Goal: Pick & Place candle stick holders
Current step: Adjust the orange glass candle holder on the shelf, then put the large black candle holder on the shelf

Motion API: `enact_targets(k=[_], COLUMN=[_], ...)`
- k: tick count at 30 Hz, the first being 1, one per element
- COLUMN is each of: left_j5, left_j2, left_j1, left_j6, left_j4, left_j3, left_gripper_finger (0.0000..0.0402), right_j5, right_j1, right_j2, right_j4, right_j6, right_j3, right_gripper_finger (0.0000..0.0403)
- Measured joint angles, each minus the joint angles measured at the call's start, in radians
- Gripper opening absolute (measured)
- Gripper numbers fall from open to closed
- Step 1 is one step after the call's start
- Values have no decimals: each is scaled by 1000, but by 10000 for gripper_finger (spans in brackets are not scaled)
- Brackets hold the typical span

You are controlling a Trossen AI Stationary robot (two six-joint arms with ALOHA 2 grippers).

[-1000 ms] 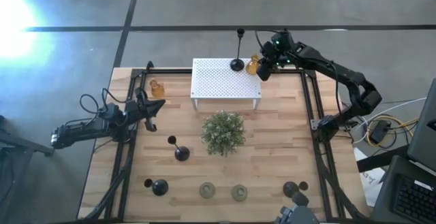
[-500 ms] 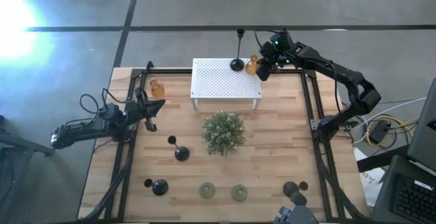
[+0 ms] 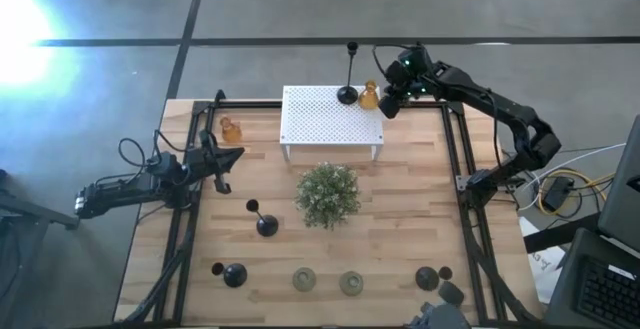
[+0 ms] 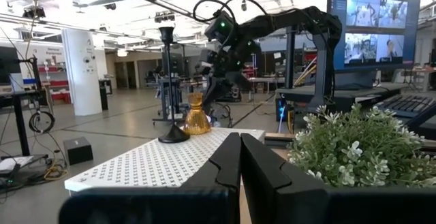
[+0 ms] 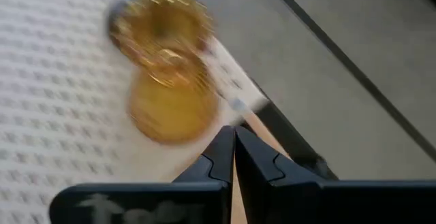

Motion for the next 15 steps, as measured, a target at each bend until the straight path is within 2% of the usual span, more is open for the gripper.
enact_targets(k=[4,10,15], left_j5=[0,-32,-106], left_j2=[0,0,0], left_j1=[0,0,0], left_j6=[3,29,45], left_j4=[0,1,1], left_j3=[0,0,0], left_gripper_finger=[14,14,14], right_j5=[20,18,17], right_j1=[-1,2,12], right_j2=[-44,-163,-300], right_j4=[-127,-350,-385], right_j6=[5,95,168], right_j3=[28,23,-36], right_gripper_finger=[8,8,8])
